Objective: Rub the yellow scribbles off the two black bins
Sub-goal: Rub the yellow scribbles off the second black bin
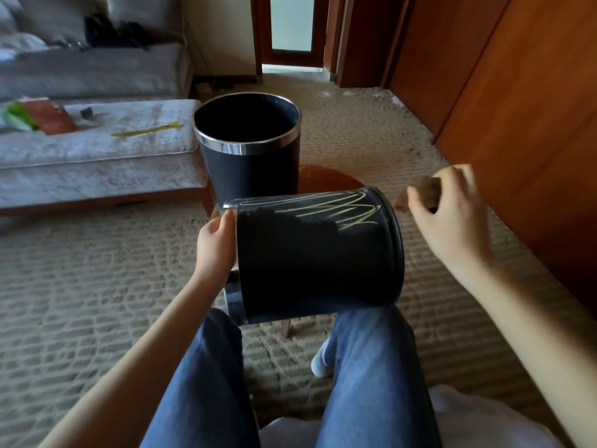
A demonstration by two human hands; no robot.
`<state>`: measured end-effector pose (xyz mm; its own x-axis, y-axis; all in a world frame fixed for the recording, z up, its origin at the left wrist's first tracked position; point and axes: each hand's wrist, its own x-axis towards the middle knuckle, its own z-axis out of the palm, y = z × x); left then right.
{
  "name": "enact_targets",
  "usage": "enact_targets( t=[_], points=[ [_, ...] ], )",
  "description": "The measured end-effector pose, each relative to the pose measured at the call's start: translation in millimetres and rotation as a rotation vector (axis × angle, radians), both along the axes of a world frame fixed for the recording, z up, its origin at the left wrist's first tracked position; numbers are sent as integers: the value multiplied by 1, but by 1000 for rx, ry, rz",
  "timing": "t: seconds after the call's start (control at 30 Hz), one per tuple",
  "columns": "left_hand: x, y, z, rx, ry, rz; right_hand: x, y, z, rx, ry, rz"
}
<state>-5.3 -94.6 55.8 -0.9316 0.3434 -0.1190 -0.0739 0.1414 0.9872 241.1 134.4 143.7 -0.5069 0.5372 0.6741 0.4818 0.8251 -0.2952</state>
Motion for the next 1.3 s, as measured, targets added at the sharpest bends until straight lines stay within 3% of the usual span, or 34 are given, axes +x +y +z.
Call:
enact_targets(
  t=[0.13,0.27,0.4,0.7,0.8,1.0,1.17,1.3],
  points=[
    [-3,-4,-5,-64,58,-17,-18,-28,-43,166,-287,4],
    [-13,-1,-3,-94,31,-29,-15,-34,-57,214,-341,5],
    [-17,6,2,-80,16,-19,0,-24,-68,92,-274,251],
    [-10,2,-1,-147,138,-24,2,-29,-80,179,-44,292],
    [-5,-3,-4,-99,136,-27,-24,-14,-64,125,-74,287],
    [-4,-1,-3,-100,119,-8,-71,6,-38,1,-311,201],
    [-30,8,-7,-19,-85,-43,-12,-36,-68,116,-186,227],
    [-28,7,-3,-17,-59,-58,21,-62,-95,98,-119,278]
  ],
)
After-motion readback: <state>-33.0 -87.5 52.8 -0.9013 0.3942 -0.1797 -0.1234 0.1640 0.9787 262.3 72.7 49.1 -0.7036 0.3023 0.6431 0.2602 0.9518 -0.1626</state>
